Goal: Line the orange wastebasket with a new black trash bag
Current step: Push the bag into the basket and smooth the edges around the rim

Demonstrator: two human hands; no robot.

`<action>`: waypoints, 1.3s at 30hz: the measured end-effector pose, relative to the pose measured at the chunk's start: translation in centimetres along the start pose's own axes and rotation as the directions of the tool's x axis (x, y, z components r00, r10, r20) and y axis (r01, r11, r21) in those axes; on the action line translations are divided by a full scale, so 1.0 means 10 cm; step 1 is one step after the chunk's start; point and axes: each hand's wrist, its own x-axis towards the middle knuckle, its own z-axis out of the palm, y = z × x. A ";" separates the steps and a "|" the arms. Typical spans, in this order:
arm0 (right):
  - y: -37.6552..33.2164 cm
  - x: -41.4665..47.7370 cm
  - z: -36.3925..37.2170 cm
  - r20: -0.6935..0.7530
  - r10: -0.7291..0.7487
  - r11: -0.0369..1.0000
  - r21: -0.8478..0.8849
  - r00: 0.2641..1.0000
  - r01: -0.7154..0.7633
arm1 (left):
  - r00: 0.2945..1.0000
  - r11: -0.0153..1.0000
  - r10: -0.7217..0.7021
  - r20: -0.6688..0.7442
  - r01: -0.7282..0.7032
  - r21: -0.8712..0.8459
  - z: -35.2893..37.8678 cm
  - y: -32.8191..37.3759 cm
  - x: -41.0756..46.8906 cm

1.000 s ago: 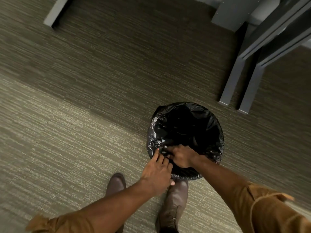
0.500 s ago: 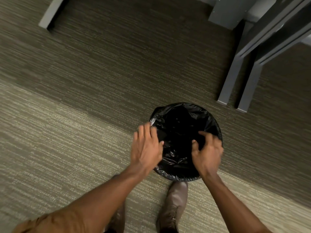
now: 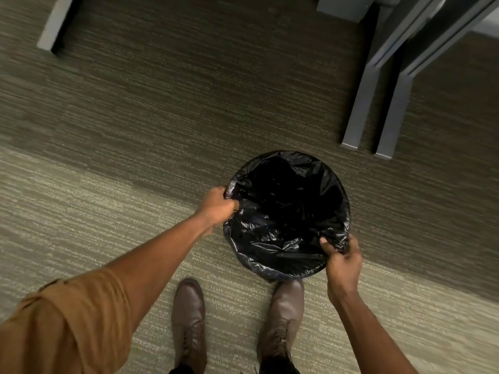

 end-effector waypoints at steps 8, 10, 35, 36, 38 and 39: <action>-0.03 0.02 -0.12 0.122 -0.044 0.994 0.106 0.992 0.031 | 0.989 0.993 0.116 -0.090 -0.117 -0.011 -0.12 0.15 0.03; -0.06 0.00 -0.10 0.125 -0.045 0.992 0.120 0.991 0.030 | 0.981 0.978 0.195 -0.013 -0.196 -0.067 -0.11 0.27 0.02; 0.20 -0.14 0.20 -0.102 0.305 0.943 0.169 0.947 -0.286 | 0.923 0.807 -0.349 -0.160 0.209 -0.552 0.87 -0.66 -1.08; 0.23 -0.13 0.22 -0.075 0.341 0.923 0.215 0.937 -0.318 | 0.923 0.772 -0.368 -0.108 0.239 -0.590 0.94 -0.66 -1.11; 0.26 -0.14 0.24 -0.046 0.366 0.900 0.270 0.930 -0.341 | 0.928 0.708 -0.371 -0.021 0.268 -0.653 1.03 -0.64 -1.09; 0.24 -0.14 0.25 -0.034 0.362 0.898 0.283 0.932 -0.338 | 0.930 0.679 -0.368 0.013 0.278 -0.679 1.06 -0.62 -1.06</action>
